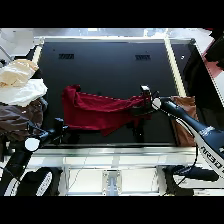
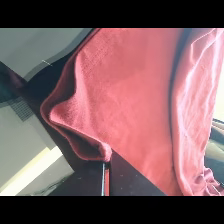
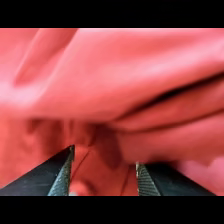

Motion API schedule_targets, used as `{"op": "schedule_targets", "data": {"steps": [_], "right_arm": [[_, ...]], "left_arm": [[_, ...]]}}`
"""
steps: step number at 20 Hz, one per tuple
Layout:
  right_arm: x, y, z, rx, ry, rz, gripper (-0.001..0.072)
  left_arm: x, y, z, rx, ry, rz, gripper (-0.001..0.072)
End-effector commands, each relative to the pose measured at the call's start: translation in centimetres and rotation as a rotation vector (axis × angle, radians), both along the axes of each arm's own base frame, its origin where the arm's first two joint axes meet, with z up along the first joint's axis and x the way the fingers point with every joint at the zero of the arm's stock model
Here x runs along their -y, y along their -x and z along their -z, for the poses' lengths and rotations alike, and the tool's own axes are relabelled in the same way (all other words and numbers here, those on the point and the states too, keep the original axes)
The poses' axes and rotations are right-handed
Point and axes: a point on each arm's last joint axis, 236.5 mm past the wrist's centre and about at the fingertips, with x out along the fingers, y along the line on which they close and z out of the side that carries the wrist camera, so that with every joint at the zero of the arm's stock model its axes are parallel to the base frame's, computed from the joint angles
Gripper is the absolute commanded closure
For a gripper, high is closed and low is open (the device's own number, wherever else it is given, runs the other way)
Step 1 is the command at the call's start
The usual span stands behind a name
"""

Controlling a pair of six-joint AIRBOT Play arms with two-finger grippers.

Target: Fold the shirts.

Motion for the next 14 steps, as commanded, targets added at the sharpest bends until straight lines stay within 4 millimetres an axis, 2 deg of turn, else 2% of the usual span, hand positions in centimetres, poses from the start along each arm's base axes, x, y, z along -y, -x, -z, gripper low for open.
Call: {"op": "schedule_targets", "data": {"steps": [1,5,9,12,14], "right_arm": [[0.5,-2.2,-0.9,0.060,0.016,0.025,0.0300],[-0.1,-4.1,-3.0,0.117,-0.002,0.026,0.0300],[0.7,-2.8,-2.0,0.065,0.049,-0.003,0.0299],[1.7,-3.6,-2.0,0.093,0.088,0.014,0.0301],[2.2,-3.8,-1.2,0.090,0.115,0.018,0.0301]], "left_arm": [[0.0,0.0,-0.1,0.002,0.000,0.001,0.0694],[0.0,0.0,-0.1,0.002,0.000,0.001,0.0694],[0.0,0.0,-0.1,0.002,0.000,0.000,0.0694],[0.0,0.0,-0.1,0.002,0.000,0.001,0.0694],[0.0,0.0,-0.1,0.002,0.000,0.000,0.0694]]}}
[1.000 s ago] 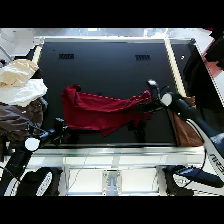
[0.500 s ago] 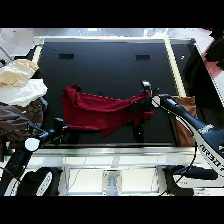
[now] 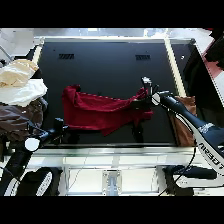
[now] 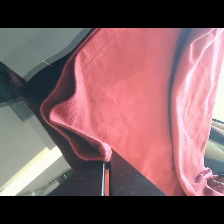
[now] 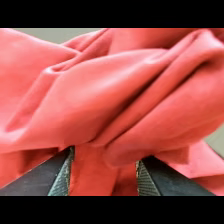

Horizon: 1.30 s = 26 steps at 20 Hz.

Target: Fold the shirts.

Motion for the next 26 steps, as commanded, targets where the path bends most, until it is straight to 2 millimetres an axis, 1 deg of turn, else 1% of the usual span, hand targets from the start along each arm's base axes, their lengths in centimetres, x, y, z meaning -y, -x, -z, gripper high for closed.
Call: {"op": "schedule_targets", "data": {"steps": [1,2,3,4,5,7,8,9,10,11,12,13,14,16,17,19,20,21,22,23,24,25,26], "right_arm": [[1.0,-0.4,1.1,-0.003,0.051,0.004,0.0300],[1.0,-0.2,1.8,-0.018,0.054,0.005,0.0301],[1.1,-0.1,2.2,-0.028,0.057,0.005,0.0345],[1.1,-0.1,2.4,-0.030,0.062,0.002,0.0573],[1.2,-0.2,2.2,-0.025,0.065,-0.001,0.0688],[1.5,-0.6,1.2,-0.007,0.089,-0.017,0.0699],[2.0,-1.0,0.1,0.011,0.117,-0.031,0.0699],[2.8,-1.3,-1.4,0.028,0.160,-0.048,0.0700],[3.7,-1.4,-3.0,0.039,0.208,-0.062,0.0700],[4.9,-1.3,-4.9,0.055,0.262,-0.075,0.0700],[6.2,-1.1,-7.1,0.079,0.314,-0.077,0.0701],[7.2,-0.7,-9.5,0.113,0.348,-0.070,0.0701],[7.9,-0.1,-11.8,0.146,0.356,-0.058,0.0701],[8.8,2.0,-16.8,0.223,0.337,-0.028,0.0701],[9.2,3.2,-19.5,0.274,0.321,-0.010,0.0702],[10.3,6.2,-25.0,0.385,0.283,0.027,0.0702],[10.9,7.8,-27.8,0.443,0.261,0.048,0.0702],[11.5,9.7,-31.0,0.512,0.233,0.070,0.0703],[12.0,11.3,-34.0,0.580,0.203,0.091,0.0703],[12.2,13.1,-37.4,0.661,0.154,0.106,0.0704],[12.2,14.6,-40.6,0.739,0.103,0.112,0.0704],[12.1,16.2,-43.7,0.816,0.053,0.114,0.0704],[12.1,17.1,-46.1,0.872,0.023,0.111,0.0703]], "left_arm": [[0.0,0.0,0.0,0.002,-0.001,0.001,0.0694],[0.0,0.0,0.0,0.002,0.000,0.001,0.0694],[0.0,0.0,0.0,0.002,0.000,0.001,0.0694],[0.0,0.0,0.0,0.002,0.000,0.001,0.0694],[0.0,0.0,-0.1,0.002,0.000,0.001,0.0694],[0.1,-0.2,-0.3,0.011,0.009,-0.005,0.0694],[-0.1,-0.6,-1.0,0.045,0.003,-0.012,0.0694],[-0.6,-1.6,-2.4,0.128,-0.034,-0.004,0.0694],[-1.3,-2.8,-4.9,0.257,-0.109,0.023,0.0695],[-2.1,-3.8,-7.9,0.381,-0.185,0.041,0.0696],[-2.6,-4.4,-11.1,0.492,-0.253,0.055,0.0697],[-3.2,-4.5,-14.4,0.580,-0.322,0.069,0.0697],[-3.7,-4.3,-17.5,0.648,-0.394,0.082,0.0698],[-5.1,-3.3,-22.8,0.718,-0.567,0.117,0.0698],[-5.8,-2.7,-25.1,0.730,-0.649,0.128,0.0698],[-7.5,-1.3,-30.6,0.761,-0.807,0.123,0.0698],[-8.5,-0.5,-33.7,0.782,-0.883,0.102,0.0698],[-9.2,0.2,-36.6,0.802,-0.935,0.080,0.0698],[-9.5,1.0,-39.7,0.832,-0.975,0.063,0.0698],[-9.4,1.7,-42.4,0.862,-1.020,0.079,0.0698],[-8.7,2.5,-45.0,0.899,-1.052,0.111,0.0698],[-7.9,3.1,-47.0,0.926,-1.078,0.151,0.0698],[-7.3,3.4,-48.8,0.946,-1.106,0.186,0.0698]]}}
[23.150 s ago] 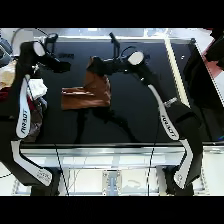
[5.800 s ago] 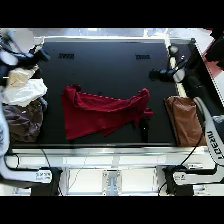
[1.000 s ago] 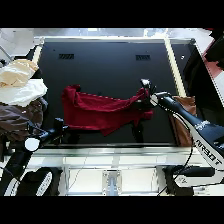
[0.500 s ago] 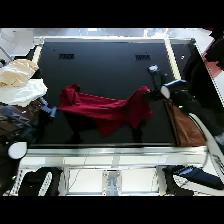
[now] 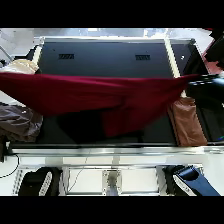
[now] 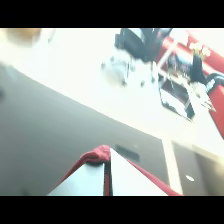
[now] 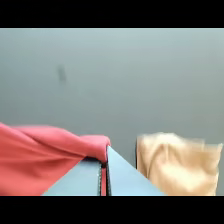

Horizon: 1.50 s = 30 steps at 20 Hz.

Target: Fold the shirts.

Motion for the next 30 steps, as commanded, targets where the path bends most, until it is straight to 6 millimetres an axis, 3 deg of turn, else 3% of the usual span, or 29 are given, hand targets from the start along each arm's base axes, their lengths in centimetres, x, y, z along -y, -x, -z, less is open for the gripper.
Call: {"op": "schedule_targets", "data": {"steps": [1,2,4,6,8,10,14,16,18,21,22,23,24,25,27,30], "right_arm": [[0.8,5.8,-9.1,0.225,-0.104,-0.037,0.0704],[0.7,5.9,-10.5,0.264,-0.095,-0.046,0.0704],[0.3,4.7,-11.5,0.281,-0.092,-0.054,0.0704],[-0.5,1.7,-9.5,0.204,-0.050,-0.052,0.0705],[-2.0,-3.2,-5.4,0.071,0.014,-0.063,0.0704],[-3.4,-9.4,0.1,-0.065,0.112,-0.069,0.0705],[-3.9,-22.7,13.0,-0.213,0.145,-0.027,0.0704],[-4.1,-27.2,19.0,-0.248,0.033,0.002,0.0704],[-4.9,-30.3,23.6,-0.252,-0.038,0.000,0.0703],[-6.1,-34.1,27.9,-0.183,-0.088,-0.009,0.0698],[-6.3,-34.9,28.4,-0.158,-0.109,-0.004,0.0674],[-6.4,-35.5,28.4,-0.133,-0.127,0.001,0.0520],[-6.1,-35.8,28.0,-0.112,-0.138,0.010,0.0267],[-5.5,-35.9,27.5,-0.114,-0.134,0.019,0.0229],[-2.0,-35.0,25.9,-0.193,-0.084,0.072,0.0229],[7.2,-30.9,20.9,-0.315,0.027,0.210,0.0229]], "left_arm": [[0.6,2.2,-6.7,0.026,-0.181,0.023,0.0698],[0.6,1.6,-7.2,0.000,-0.199,0.027,0.0698],[0.5,-0.9,-5.7,-0.117,-0.230,0.043,0.0698],[0.1,-5.0,-2.5,-0.242,-0.263,0.055,0.0698],[-0.1,-9.8,1.8,-0.378,-0.262,0.075,0.0697],[-0.7,-14.8,7.1,-0.518,-0.264,0.083,0.0697],[-4.5,-25.2,17.3,-0.653,-0.304,-0.029,0.0698],[-4.7,-29.3,21.8,-0.656,-0.248,-0.044,0.0697],[-4.3,-32.2,26.1,-0.662,-0.187,-0.045,0.0698],[-3.3,-34.9,30.9,-0.665,-0.111,-0.019,0.0695],[-2.8,-35.5,31.5,-0.651,-0.075,-0.009,0.0660],[-2.4,-36.0,31.2,-0.622,-0.039,-0.001,0.0429],[-1.9,-36.5,29.9,-0.576,-0.004,0.005,0.0055],[-1.9,-36.7,28.1,-0.529,0.025,0.007,0.0004],[-3.1,-36.0,22.8,-0.432,0.032,-0.014,0.0004],[-6.7,-31.1,13.2,-0.319,0.023,-0.082,0.0004]]}}
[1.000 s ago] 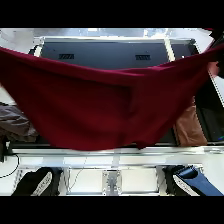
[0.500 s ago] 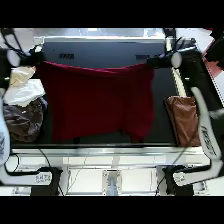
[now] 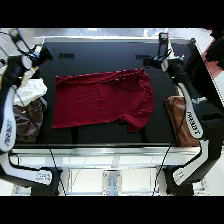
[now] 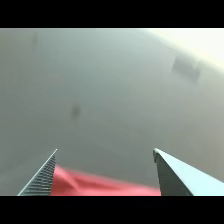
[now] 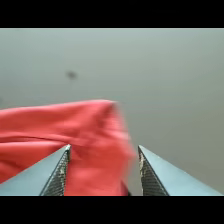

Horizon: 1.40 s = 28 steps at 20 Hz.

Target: Fold the shirts.

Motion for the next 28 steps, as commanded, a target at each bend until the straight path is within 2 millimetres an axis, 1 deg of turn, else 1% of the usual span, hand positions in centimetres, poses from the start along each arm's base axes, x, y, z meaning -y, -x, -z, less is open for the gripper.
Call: {"op": "schedule_targets", "data": {"steps": [1,2,3,4,5,6,7,8,9,10,11,13,14,15,16,17,19,21,24,26,27,28], "right_arm": [[8.8,5.0,-4.2,-0.137,0.072,0.132,0.0229],[11.1,6.9,-6.0,-0.142,0.059,0.178,0.0229],[12.9,8.7,-7.9,-0.139,0.055,0.207,0.0229],[14.4,10.2,-9.3,-0.139,0.049,0.233,0.0229],[15.2,12.0,-10.4,-0.151,0.042,0.236,0.0229],[15.3,13.5,-10.7,-0.176,0.029,0.218,0.0229],[15.0,15.1,-10.2,-0.213,0.006,0.191,0.0229],[14.4,16.5,-9.1,-0.248,-0.026,0.167,0.0229],[13.3,17.7,-7.2,-0.278,-0.079,0.147,0.0229],[11.9,18.6,-5.0,-0.298,-0.136,0.127,0.0229],[10.8,19.6,-2.4,-0.308,-0.188,0.126,0.0229],[8.2,21.6,2.7,-0.305,-0.329,0.158,0.0229],[6.8,22.7,5.3,-0.308,-0.429,0.200,0.0229],[5.1,23.7,7.4,-0.317,-0.539,0.232,0.0229],[3.7,24.5,9.4,-0.333,-0.645,0.270,0.0229],[2.6,25.4,11.4,-0.360,-0.734,0.312,0.0229],[1.1,26.9,14.5,-0.406,-0.810,0.325,0.0228],[0.3,27.1,15.7,-0.433,-0.843,0.314,0.0229],[0.1,27.1,17.3,-0.471,-0.878,0.350,0.0229],[-1.0,27.6,18.7,-0.528,-0.908,0.325,0.0228],[-1.7,27.5,19.0,-0.538,-0.933,0.302,0.0228],[-2.1,27.0,19.0,-0.524,-0.963,0.287,0.0228]], "left_arm": [[-3.9,5.4,-8.6,0.094,-0.021,-0.079,0.0005],[-5.8,8.1,-10.2,0.079,-0.070,-0.122,0.0005],[-7.3,10.5,-11.1,0.062,-0.104,-0.164,0.0006],[-8.8,13.3,-11.1,0.028,-0.130,-0.207,0.0006],[-9.5,15.8,-10.3,-0.010,-0.130,-0.237,0.0006],[-9.9,18.4,-8.4,-0.056,-0.117,-0.262,0.0006],[-9.9,20.8,-6.0,-0.093,-0.096,-0.286,0.0006],[-9.7,23.0,-3.1,-0.122,-0.047,-0.318,0.0006],[-9.2,25.3,0.4,-0.140,0.046,-0.372,0.0006],[-8.6,27.1,3.5,-0.133,0.140,-0.426,0.0006],[-7.9,28.4,6.1,-0.092,0.243,-0.478,0.0007],[-6.3,29.8,9.6,-0.010,0.431,-0.530,0.0008],[-5.5,30.4,11.2,-0.011,0.504,-0.544,0.0009],[-4.7,30.7,12.5,-0.025,0.565,-0.548,0.0009],[-3.9,30.7,13.2,-0.033,0.622,-0.548,0.0009],[-3.5,30.4,13.0,-0.023,0.650,-0.538,0.0009],[-3.3,29.6,11.9,0.032,0.690,-0.520,0.0009],[-3.0,29.4,11.7,0.040,0.714,-0.514,0.0009],[-2.8,29.5,12.1,0.021,0.712,-0.512,0.0009],[-2.9,29.5,12.1,0.022,0.712,-0.512,0.0009],[-2.9,29.5,12.1,0.022,0.711,-0.512,0.0009],[-2.9,29.5,12.1,0.022,0.711,-0.512,0.0009]]}}
